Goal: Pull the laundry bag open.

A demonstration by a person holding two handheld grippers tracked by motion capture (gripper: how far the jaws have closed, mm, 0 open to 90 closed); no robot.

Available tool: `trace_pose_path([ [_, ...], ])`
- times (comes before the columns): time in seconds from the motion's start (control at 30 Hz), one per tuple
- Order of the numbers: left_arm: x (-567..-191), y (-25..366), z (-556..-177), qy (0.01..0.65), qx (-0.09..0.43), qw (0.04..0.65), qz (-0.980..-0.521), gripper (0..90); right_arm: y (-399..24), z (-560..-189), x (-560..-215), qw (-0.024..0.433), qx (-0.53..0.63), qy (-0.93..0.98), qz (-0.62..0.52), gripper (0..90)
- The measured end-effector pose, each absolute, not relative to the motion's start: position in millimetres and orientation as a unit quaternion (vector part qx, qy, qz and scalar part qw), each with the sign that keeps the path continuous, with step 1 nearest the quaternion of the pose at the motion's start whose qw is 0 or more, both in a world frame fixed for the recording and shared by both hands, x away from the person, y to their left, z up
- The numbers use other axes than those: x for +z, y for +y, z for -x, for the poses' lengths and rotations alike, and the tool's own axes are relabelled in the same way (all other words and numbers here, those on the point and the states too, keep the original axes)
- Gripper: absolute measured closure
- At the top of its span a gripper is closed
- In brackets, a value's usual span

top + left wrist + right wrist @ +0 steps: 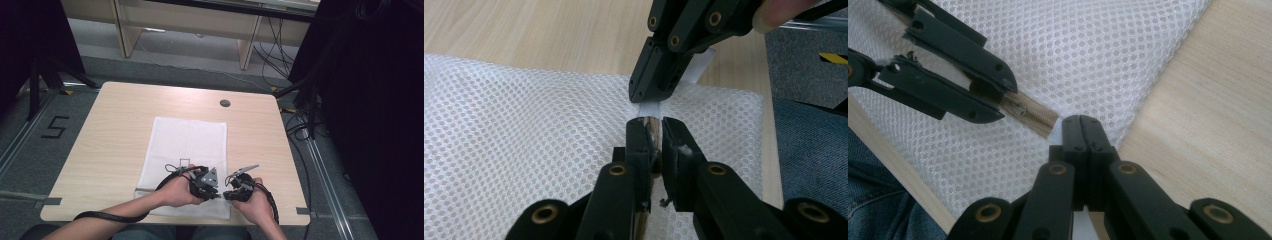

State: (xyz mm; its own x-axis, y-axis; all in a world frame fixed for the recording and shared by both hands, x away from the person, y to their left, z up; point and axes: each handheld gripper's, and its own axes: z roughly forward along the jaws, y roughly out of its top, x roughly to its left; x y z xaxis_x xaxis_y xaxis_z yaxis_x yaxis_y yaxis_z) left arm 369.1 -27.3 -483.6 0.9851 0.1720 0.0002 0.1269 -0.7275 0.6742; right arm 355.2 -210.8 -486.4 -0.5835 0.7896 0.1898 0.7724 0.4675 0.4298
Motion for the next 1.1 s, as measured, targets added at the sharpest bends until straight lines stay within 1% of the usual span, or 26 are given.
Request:
trace_pose_path([
  [0.27, -480.5, -23.4, -369.3, 0.075, 0.038, 0.358, -0.93, 82.0, -210.7, -355.4, -486.2, 0.016, 0.24, 0.856, -0.457, 90.0],
  [0.67, -480.9, -23.0, -368.5, 0.08, 0.033, 0.359, -0.929, 82.1, -210.9, -355.3, -486.3, 0.016, 0.241, 0.856, -0.456, 90.0],
  [0.77, -479.9, -22.5, -368.3, 0.072, 0.042, 0.356, -0.931, 82.1, -211.1, -356.1, -486.8, 0.018, 0.243, 0.86, -0.449, 90.0],
  [1.1, -478.5, -20.1, -368.0, 0.074, 0.038, 0.358, -0.93, 82.0, -210.7, -355.4, -486.3, 0.016, 0.241, 0.857, -0.455, 90.0],
])
